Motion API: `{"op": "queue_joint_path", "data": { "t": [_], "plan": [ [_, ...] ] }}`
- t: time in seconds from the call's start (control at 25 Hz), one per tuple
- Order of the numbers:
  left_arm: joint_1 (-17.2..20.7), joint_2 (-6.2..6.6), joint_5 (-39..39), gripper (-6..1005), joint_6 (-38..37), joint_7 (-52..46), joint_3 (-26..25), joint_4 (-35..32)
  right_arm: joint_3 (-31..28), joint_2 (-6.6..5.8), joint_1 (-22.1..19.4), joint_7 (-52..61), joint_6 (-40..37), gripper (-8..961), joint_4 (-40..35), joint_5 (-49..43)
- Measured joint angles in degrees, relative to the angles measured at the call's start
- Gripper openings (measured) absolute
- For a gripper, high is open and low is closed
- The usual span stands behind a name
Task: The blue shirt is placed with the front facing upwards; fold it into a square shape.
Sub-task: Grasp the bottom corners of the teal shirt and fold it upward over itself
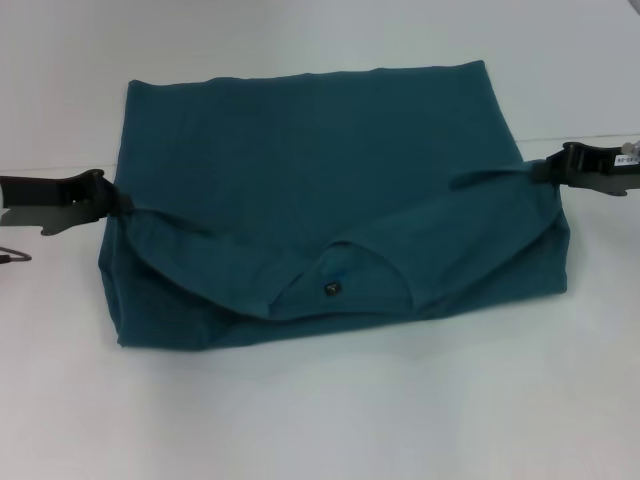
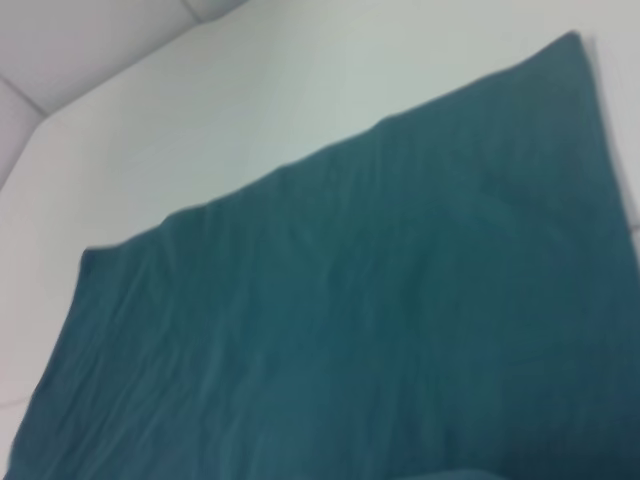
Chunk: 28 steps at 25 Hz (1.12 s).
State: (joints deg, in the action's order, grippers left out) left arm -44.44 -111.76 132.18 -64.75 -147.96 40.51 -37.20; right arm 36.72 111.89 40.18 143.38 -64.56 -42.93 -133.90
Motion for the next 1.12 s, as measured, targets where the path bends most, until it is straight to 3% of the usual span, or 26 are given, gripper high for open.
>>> {"op": "queue_joint_path", "data": {
  "t": [0.28,0.8,1.12],
  "plan": [
    [-2.5,-1.1,0.0,1,7.4,7.6,2.6,1.0,1.7,0.4,2.2,-0.2,7.3,68,2.9,-0.2],
    [-5.6,-1.09,2.9,0,17.2,7.0,4.6,3.2,2.1,0.75,4.7,0.9,18.5,71,7.6,0.0],
    [-8.1,-2.05,7.6,1,23.0,7.3,4.7,7.1,7.5,0.43,8.3,0.4,25.4,73,13.2,-1.5]
  ]
}}
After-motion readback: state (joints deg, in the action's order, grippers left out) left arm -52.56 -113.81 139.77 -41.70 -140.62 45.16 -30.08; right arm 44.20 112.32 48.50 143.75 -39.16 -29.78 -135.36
